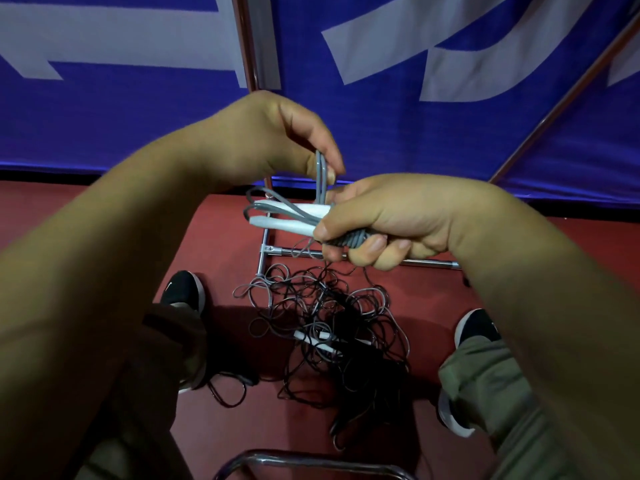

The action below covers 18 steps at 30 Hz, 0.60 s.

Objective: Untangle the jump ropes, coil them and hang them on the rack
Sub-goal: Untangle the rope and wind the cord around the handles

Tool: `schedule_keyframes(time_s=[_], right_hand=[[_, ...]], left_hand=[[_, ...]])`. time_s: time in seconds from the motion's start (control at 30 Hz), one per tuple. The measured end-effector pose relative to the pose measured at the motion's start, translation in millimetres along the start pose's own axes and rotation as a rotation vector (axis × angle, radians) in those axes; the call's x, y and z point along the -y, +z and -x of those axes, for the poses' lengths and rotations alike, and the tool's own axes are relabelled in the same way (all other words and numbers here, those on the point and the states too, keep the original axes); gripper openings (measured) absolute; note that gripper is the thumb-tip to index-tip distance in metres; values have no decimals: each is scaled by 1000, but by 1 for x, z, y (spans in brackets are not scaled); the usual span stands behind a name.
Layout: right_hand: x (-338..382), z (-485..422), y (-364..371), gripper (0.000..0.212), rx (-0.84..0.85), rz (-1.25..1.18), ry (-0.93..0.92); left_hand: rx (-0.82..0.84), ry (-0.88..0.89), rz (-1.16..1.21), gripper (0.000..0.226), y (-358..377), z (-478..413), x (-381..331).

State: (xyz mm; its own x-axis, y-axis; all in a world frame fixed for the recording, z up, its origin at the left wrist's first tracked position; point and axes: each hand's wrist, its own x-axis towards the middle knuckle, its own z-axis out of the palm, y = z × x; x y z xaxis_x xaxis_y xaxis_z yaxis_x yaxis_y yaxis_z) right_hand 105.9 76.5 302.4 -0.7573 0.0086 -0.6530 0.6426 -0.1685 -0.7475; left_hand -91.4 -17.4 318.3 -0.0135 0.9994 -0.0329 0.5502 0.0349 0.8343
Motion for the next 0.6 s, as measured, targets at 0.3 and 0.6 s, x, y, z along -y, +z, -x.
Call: schedule_keyframes(time_s=[0.3,0.6], right_hand=[[-2,-13,-11,8,-196,105,47],[-7,-36,-23,6,-637,108,-190]], left_hand=[[-10,24,-398,19,0,13,-14],[-76,-144,-638,21,3,10,-2]])
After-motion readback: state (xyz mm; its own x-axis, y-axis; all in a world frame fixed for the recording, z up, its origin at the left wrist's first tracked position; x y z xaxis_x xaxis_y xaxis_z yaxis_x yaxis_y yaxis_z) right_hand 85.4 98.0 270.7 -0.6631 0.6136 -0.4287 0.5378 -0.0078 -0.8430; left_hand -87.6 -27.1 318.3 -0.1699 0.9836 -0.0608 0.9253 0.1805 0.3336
